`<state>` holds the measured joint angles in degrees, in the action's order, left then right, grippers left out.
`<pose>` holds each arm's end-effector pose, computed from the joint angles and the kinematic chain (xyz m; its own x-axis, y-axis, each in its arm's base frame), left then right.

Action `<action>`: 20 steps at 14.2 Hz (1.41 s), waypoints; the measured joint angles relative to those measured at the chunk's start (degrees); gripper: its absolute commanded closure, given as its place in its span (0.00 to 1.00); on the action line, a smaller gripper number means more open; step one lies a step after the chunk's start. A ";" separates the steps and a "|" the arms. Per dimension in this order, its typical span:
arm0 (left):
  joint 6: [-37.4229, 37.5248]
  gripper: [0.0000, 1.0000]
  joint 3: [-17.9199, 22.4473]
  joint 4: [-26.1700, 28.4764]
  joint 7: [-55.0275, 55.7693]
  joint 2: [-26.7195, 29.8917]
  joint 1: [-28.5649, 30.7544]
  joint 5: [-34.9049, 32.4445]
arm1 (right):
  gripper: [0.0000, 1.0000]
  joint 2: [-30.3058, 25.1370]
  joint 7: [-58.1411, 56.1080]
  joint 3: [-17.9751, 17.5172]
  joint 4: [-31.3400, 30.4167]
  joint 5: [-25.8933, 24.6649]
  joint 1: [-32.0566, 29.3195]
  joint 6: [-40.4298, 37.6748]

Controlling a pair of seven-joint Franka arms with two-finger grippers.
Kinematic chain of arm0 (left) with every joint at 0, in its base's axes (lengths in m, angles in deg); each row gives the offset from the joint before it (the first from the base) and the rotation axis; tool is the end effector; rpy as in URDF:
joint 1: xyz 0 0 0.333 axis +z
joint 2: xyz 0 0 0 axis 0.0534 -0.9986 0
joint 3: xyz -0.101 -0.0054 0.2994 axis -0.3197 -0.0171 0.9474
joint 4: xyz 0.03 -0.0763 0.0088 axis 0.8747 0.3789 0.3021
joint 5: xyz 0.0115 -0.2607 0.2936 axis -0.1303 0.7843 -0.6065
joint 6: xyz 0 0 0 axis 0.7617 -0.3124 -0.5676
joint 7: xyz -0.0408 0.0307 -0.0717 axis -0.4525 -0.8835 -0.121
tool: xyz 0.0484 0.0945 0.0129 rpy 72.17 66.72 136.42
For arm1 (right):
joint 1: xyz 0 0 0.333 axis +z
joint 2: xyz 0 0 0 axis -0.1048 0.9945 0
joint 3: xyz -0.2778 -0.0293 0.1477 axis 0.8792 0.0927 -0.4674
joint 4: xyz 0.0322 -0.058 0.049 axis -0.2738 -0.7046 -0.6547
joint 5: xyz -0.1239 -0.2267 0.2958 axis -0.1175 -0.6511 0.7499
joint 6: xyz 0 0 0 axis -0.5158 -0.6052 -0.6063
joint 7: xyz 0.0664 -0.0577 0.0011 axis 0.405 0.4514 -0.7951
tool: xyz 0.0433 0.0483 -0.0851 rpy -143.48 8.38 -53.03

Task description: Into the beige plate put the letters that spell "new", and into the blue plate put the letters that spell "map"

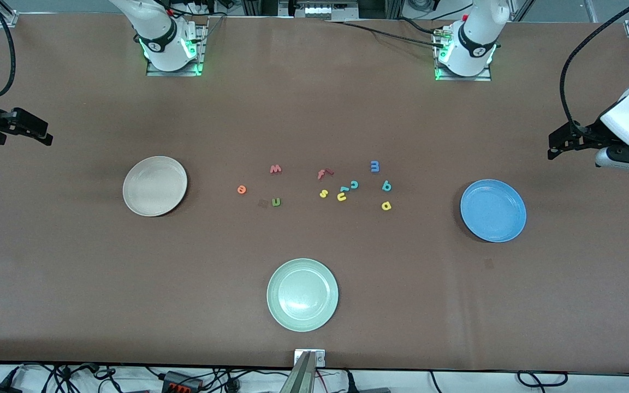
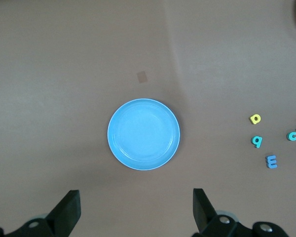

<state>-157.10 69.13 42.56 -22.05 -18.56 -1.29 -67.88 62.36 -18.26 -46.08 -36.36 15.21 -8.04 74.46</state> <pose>0.5657 0.0027 0.5644 0.9867 -0.1594 0.0321 -0.1594 -0.9872 -0.0054 0.5591 -0.0365 0.5847 0.9998 -0.0090 -0.0150 -0.0090 -1.0000 0.0006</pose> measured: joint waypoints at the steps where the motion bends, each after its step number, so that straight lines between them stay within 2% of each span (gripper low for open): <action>1: 0.00 0.00 0.00 0.00 0.00 0.00 0.00 0.00 | 0.00 0.00 0.00 0.00 0.00 0.00 0.00 0.00; 17: -0.13 0.00 -1.54 -0.79 -0.07 0.15 -0.52 0.00 | 0.00 0.08 0.00 -0.03 0.00 0.00 0.03 0.00; 20: 1.90 0.00 -1.50 -0.93 -0.02 0.15 -0.29 0.07 | 0.00 0.39 0.00 -0.12 -0.07 0.00 0.11 -0.01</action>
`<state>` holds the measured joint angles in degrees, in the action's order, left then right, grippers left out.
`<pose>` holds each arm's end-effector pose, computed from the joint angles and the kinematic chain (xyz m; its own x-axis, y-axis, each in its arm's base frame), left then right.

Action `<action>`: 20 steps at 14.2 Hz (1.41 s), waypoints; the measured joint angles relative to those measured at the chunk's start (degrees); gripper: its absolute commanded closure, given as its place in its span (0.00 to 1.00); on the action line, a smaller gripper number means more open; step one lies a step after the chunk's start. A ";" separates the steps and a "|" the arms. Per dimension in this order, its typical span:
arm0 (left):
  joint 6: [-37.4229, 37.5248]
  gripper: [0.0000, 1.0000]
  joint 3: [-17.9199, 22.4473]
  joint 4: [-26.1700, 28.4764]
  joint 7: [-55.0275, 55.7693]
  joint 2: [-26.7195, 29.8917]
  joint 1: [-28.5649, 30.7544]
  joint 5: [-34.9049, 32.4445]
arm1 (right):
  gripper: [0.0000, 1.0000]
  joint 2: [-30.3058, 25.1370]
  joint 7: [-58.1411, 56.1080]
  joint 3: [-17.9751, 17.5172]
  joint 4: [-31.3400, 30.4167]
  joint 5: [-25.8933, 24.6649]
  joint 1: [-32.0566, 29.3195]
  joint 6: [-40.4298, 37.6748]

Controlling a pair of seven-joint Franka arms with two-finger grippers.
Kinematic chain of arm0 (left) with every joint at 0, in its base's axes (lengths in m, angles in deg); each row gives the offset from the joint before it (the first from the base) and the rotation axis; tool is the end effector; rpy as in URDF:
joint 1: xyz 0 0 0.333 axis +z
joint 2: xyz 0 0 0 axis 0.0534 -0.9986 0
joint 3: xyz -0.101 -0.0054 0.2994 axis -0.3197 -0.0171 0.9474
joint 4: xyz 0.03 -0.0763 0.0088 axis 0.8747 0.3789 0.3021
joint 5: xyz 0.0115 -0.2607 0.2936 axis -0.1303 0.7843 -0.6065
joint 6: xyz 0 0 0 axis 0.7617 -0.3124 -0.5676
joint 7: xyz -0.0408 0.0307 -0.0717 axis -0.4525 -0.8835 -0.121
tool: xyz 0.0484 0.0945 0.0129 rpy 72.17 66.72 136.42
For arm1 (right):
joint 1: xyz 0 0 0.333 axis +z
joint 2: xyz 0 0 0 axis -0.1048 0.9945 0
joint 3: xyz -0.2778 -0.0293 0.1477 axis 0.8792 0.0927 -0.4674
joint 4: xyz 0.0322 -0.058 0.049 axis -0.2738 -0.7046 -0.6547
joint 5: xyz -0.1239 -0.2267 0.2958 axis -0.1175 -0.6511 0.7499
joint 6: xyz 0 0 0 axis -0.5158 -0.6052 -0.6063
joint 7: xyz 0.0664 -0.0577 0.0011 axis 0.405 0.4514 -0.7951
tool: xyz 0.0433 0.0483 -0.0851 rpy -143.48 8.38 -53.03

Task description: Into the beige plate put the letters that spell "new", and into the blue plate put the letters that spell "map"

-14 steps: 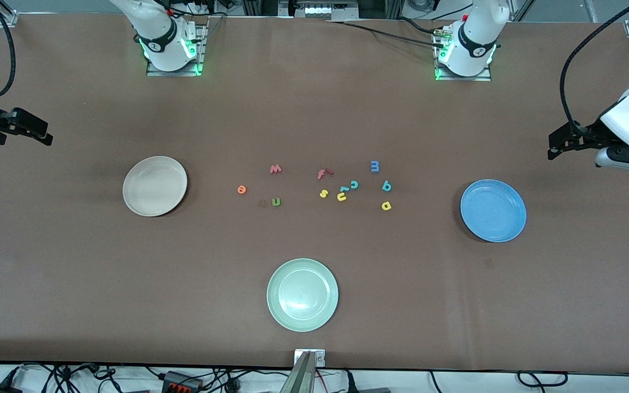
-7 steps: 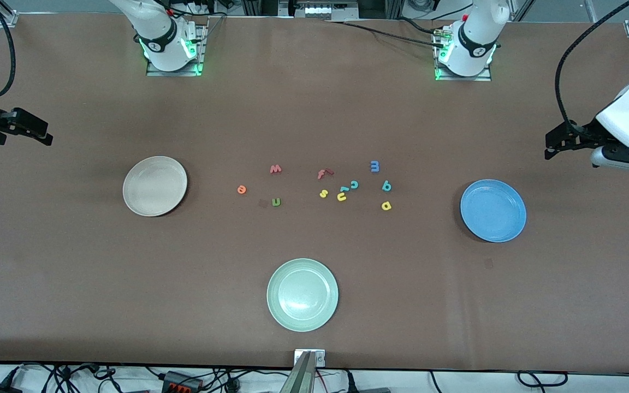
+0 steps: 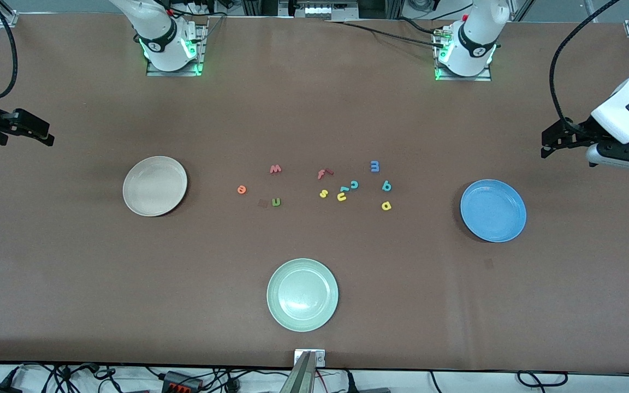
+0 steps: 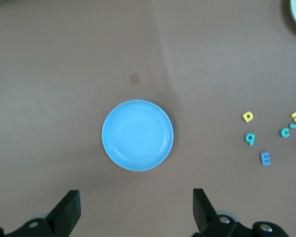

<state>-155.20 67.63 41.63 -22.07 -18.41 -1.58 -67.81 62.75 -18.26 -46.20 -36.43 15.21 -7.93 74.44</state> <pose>0.5628 -0.0151 0.5707 0.9815 -0.1903 0.0182 -0.1903 -0.9817 -0.0020 0.5608 -0.0343 0.5803 0.9997 -0.0050 -0.0234 -0.0050 -1.0000 0.0003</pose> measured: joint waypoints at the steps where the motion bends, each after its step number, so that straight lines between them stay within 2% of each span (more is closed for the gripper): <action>1: 0.68 0.00 -0.01 -0.42 0.12 0.01 -0.04 0.06 | 0.00 0.24 0.00 0.00 -0.01 0.00 0.02 0.00; 4: 2.06 0.00 -0.09 -2.30 0.38 -0.07 -0.27 0.10 | 0.00 1.88 -0.06 -0.08 -0.18 0.25 1.18 -0.28; 8: 3.61 0.00 -1.49 -2.61 0.23 -2.26 -2.91 0.27 | 0.00 7.99 0.01 -0.41 -0.80 0.52 9.38 0.14; 11: 2.54 0.00 -2.80 -3.34 1.38 -10.54 -8.34 0.14 | 0.00 14.01 1.63 -0.57 -0.86 0.54 16.35 4.40; 13: -1.84 0.00 -2.95 -4.36 3.57 -17.76 -10.84 0.15 | 0.00 17.19 3.59 -0.57 -0.92 0.54 19.07 7.30; 16: -9.28 0.00 -3.02 -5.50 17.71 -26.56 -15.08 0.14 | 0.00 21.79 7.96 -0.58 -1.90 0.57 22.28 14.13; 20: -18.29 0.00 -3.08 -4.55 32.29 -33.65 -19.85 0.13 | 0.00 28.49 18.49 -0.64 -3.38 0.59 28.69 23.14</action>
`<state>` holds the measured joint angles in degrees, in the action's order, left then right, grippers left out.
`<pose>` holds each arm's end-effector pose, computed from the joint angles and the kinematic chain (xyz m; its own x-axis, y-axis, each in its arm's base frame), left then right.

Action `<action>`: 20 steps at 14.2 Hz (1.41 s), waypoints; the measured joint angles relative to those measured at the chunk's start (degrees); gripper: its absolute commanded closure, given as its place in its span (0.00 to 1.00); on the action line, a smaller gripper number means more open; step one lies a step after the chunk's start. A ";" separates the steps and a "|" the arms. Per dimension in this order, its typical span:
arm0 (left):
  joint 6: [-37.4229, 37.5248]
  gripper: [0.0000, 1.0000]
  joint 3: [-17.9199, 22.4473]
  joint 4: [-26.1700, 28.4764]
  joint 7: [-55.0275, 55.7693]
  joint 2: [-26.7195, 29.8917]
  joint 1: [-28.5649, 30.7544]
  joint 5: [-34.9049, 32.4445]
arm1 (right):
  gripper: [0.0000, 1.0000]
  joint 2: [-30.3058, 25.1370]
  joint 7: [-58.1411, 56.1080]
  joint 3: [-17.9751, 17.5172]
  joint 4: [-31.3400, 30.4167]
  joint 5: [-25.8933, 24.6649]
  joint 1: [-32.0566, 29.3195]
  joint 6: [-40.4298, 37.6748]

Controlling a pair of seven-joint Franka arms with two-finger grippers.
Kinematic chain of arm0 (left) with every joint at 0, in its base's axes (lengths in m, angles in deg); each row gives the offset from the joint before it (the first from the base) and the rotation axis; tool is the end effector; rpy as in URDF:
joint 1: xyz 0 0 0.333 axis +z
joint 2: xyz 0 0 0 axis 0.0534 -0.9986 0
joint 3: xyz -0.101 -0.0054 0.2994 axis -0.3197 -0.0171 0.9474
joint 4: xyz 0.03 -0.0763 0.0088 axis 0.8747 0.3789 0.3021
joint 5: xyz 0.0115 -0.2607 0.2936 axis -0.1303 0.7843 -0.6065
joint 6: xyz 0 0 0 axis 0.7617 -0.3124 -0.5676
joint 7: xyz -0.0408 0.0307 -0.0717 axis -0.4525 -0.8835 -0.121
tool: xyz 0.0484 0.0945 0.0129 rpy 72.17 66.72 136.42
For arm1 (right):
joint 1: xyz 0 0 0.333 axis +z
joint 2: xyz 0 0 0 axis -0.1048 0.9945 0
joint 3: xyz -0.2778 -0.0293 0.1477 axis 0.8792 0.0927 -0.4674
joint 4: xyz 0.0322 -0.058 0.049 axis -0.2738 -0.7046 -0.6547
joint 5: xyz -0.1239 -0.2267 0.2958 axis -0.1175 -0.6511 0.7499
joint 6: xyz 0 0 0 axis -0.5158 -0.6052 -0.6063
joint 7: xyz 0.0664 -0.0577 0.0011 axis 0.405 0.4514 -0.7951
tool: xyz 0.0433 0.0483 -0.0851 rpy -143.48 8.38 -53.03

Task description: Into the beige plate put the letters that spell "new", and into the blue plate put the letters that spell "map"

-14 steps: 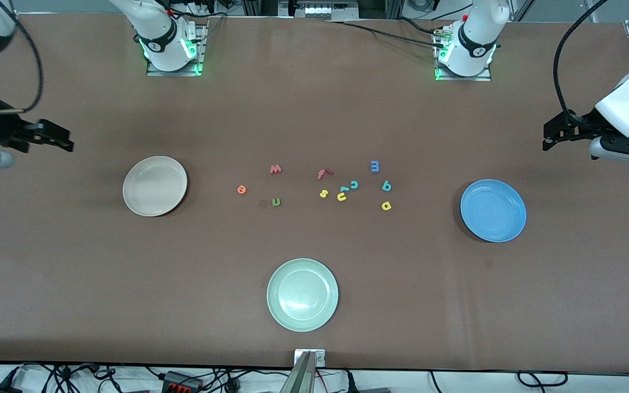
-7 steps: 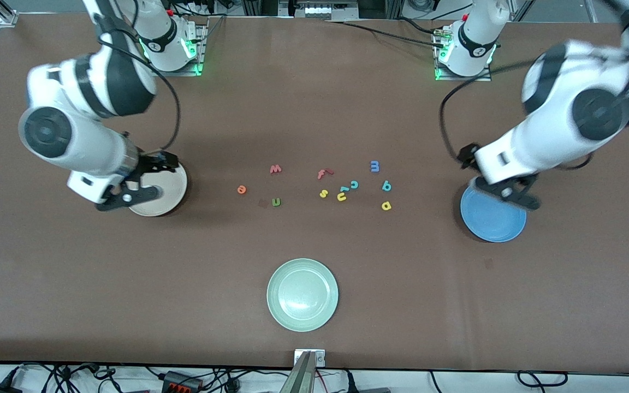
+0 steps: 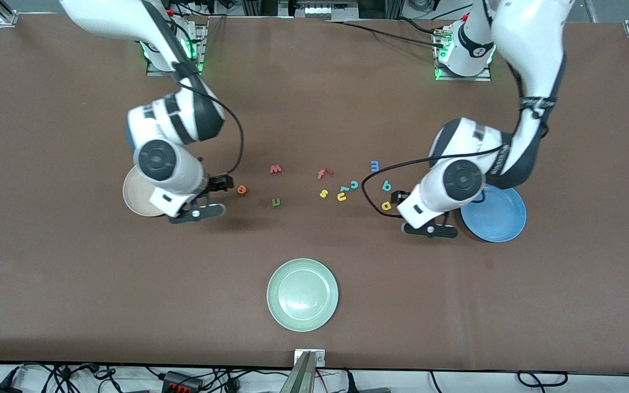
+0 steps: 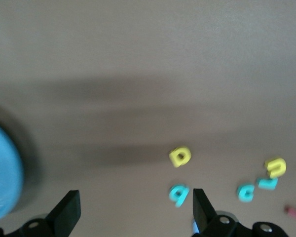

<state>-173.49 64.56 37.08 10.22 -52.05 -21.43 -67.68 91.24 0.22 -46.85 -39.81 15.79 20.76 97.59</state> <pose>0.6103 -0.2691 0.2657 0.9841 -0.0128 -0.1773 -0.0146 -0.9999 -0.0084 0.5818 0.2833 0.2771 0.9704 0.1735 -0.1682 0.1837 -0.9819 0.0469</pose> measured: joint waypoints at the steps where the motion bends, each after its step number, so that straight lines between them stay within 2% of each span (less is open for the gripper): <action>1: -3.38 0.00 -0.02 1.51 2.52 -0.97 -0.86 0.00 | 0.02 1.40 2.39 -0.01 -0.19 0.00 1.54 1.54; 3: -10.60 0.00 -0.04 5.59 6.26 -1.95 -2.43 0.00 | 0.08 3.86 5.32 0.01 -0.38 0.00 3.39 4.16; 4: -12.84 0.07 -0.03 6.97 7.26 -2.15 -3.05 0.00 | 0.12 4.88 5.71 0.01 -0.43 0.00 3.64 5.22; 6: -14.26 0.29 -0.03 8.12 8.00 -2.41 -3.62 0.00 | 0.16 6.59 5.84 0.20 -0.47 0.00 3.62 6.20; 7: -14.28 0.35 -0.02 8.33 8.09 -2.47 -3.63 0.00 | 0.18 7.28 5.89 0.35 -0.51 0.00 3.61 6.35; 9: -14.71 0.36 0.00 8.52 8.11 -2.85 -3.65 0.00 | 0.22 8.22 6.22 0.42 -0.90 0.00 3.62 6.62; 12: -16.34 0.44 0.00 8.58 8.11 -4.09 -3.87 0.00 | 0.25 8.91 7.21 0.40 -1.44 0.00 3.80 7.39; 13: -16.61 0.49 0.00 8.58 8.14 -4.42 -3.97 0.00 | 0.28 9.02 7.67 0.40 -1.61 0.00 3.89 7.54; 15: -16.87 0.71 0.00 8.58 8.17 -4.72 -4.24 0.00 | 0.38 9.11 8.28 0.40 -1.68 0.00 4.16 7.64; 17: -17.03 0.85 0.00 8.57 8.22 -4.74 -4.41 0.00 | 0.46 9.10 8.58 0.39 -1.68 0.00 4.33 7.70; 18: -17.16 0.90 0.00 8.52 8.22 -4.73 -4.42 0.00 | 0.49 9.10 8.63 0.39 -1.68 0.00 4.35 7.71; 20: -17.16 0.91 0.14 8.19 8.17 -4.60 -4.34 -0.01 | 0.59 9.05 8.70 0.37 -1.66 0.01 4.36 7.76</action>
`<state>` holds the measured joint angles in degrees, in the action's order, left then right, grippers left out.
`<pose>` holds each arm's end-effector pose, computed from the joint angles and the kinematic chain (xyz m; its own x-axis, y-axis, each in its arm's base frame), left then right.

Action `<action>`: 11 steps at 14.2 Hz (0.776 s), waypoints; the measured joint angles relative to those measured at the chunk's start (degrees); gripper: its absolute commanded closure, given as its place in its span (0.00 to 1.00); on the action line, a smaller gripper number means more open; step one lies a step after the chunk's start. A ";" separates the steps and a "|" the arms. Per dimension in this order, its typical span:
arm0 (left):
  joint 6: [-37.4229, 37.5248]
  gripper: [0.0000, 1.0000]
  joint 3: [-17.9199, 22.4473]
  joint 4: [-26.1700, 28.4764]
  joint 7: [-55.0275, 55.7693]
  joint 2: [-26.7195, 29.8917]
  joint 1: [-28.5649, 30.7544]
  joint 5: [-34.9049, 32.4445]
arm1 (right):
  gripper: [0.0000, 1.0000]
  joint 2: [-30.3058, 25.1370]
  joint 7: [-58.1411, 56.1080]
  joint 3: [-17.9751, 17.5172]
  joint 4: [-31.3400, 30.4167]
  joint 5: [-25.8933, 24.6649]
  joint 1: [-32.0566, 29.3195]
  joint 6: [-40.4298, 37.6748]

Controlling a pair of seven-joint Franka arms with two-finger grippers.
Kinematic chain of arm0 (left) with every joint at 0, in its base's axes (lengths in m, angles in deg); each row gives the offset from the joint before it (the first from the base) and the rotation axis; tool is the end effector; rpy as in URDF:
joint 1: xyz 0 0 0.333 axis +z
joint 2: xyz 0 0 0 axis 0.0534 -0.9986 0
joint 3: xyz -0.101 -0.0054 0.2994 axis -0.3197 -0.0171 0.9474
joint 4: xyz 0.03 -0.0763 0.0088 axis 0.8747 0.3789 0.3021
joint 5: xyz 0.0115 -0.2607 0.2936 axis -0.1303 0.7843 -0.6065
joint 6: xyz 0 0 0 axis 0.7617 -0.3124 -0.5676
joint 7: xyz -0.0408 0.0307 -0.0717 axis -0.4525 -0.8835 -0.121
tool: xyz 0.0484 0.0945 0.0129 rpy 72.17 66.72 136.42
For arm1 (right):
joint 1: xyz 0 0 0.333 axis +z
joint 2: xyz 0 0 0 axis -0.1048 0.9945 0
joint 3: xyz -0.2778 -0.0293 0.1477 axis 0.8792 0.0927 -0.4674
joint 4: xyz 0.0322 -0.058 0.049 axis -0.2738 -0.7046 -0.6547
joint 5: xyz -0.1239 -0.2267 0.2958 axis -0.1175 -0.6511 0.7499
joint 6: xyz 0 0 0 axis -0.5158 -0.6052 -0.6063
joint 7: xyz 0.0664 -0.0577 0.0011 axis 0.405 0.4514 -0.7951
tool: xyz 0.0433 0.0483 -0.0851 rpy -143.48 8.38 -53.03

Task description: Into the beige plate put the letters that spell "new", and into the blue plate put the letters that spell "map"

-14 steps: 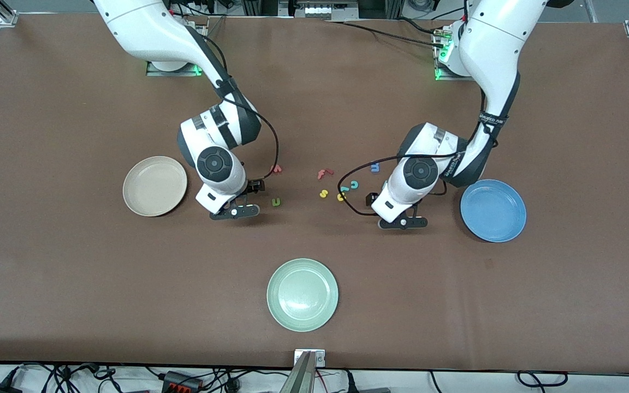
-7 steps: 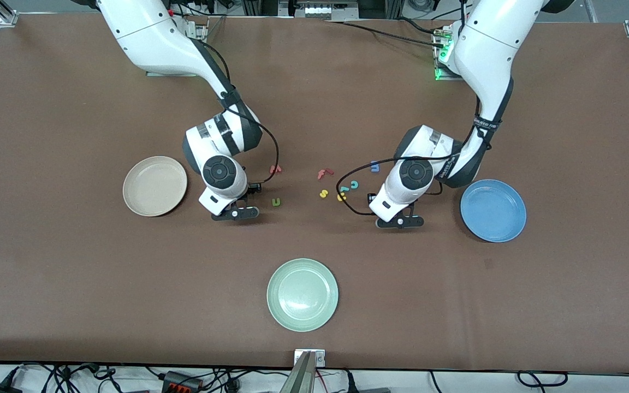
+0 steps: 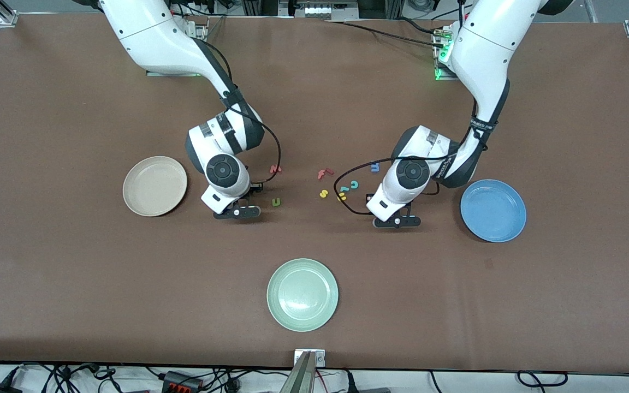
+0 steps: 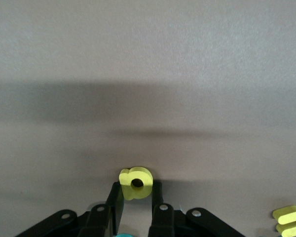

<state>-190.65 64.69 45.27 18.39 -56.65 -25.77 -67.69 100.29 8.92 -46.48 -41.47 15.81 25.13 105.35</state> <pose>0.5699 -0.3066 0.1768 0.9918 0.0614 -0.1121 0.0628 -0.9980 0.0095 0.5521 0.3181 0.1726 0.9754 0.0872 -0.2023 0.1089 -0.9892 0.0986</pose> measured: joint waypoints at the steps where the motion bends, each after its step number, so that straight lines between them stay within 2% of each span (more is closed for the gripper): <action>1: 0.24 0.91 0.19 -0.23 -0.07 0.30 0.11 0.00 | 0.66 -0.02 0.00 -0.02 0.01 0.02 0.01 0.00; 3: 3.73 0.91 0.92 -1.04 -0.92 2.06 0.68 -0.02 | 0.80 -0.11 0.09 -0.02 0.01 0.07 0.02 -0.05; 4: 6.88 0.91 1.20 -1.81 -2.03 3.51 1.47 -0.08 | 0.84 -0.16 0.11 0.00 0.02 0.07 -0.02 -0.13; 8: 18.07 0.90 1.95 -2.87 -13.57 9.44 9.48 -1.97 | 0.86 -2.00 0.20 0.72 0.54 0.09 -1.20 -1.96; 11: 21.50 0.86 2.09 -2.42 -17.50 9.71 15.25 -6.30 | 0.86 -7.61 -2.32 1.22 1.02 0.08 -5.95 -8.09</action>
<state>-169.15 66.78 42.85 0.88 -46.94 -10.52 -73.99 92.67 6.61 -45.25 -40.45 15.89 19.18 97.26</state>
